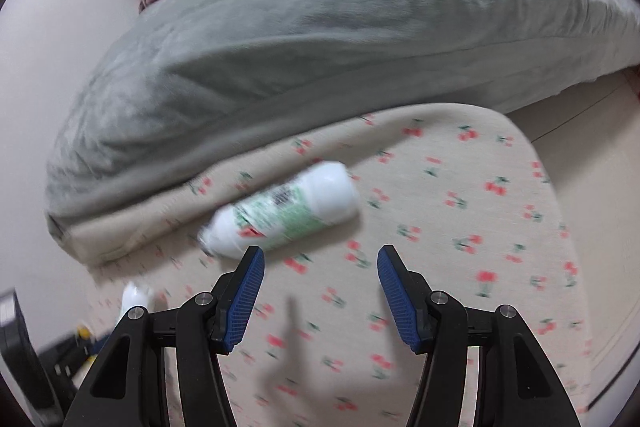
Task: Collect trash
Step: 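Grasp one white bottle with the left tool while the right tool grasps the other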
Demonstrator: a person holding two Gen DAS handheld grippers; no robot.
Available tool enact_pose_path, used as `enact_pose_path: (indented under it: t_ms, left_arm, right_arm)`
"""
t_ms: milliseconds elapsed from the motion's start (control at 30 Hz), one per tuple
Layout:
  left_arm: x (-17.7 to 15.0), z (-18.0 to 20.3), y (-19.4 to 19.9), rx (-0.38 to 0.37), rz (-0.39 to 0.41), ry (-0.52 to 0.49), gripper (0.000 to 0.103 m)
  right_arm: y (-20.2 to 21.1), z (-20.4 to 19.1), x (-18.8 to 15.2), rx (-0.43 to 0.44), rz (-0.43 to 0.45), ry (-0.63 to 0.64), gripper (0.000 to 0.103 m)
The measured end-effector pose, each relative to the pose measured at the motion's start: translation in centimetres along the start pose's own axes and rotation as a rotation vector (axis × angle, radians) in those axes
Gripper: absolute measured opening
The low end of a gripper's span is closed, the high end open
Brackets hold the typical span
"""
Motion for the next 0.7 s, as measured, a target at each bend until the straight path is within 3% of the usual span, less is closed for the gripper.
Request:
enact_pose_path:
  t_ms: [333,467,700]
  left_arm:
    - [-4.1,-5.0,1.4,-0.028,0.045,0.178,0.04]
    - [-5.6,-6.7,2.4,-0.044,0.057,0.217,0.04]
    - [-8.0,-9.0,5.0,-0.05,0.075,0.249,0.04]
  right_arm:
    - [-2.9,-2.6,0.7,0.061,-0.011,-0.163,0.061]
    - [-3.9,-2.5,1.0,0.08,-0.028,-0.233,0.065]
    - [-4.7,-3.6,2.4,0.02,-0.004,-0.186,0.063]
Point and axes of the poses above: each gripper's, at about its wrist camera, not at the fingertips, and y roughly against the way its jaws point, z to its right, x to its top, the point moved 6 cm from there along -y, roughly the way its jaws point, and after that the axes turned 8 degrees about -x, right-handed, at the moved point
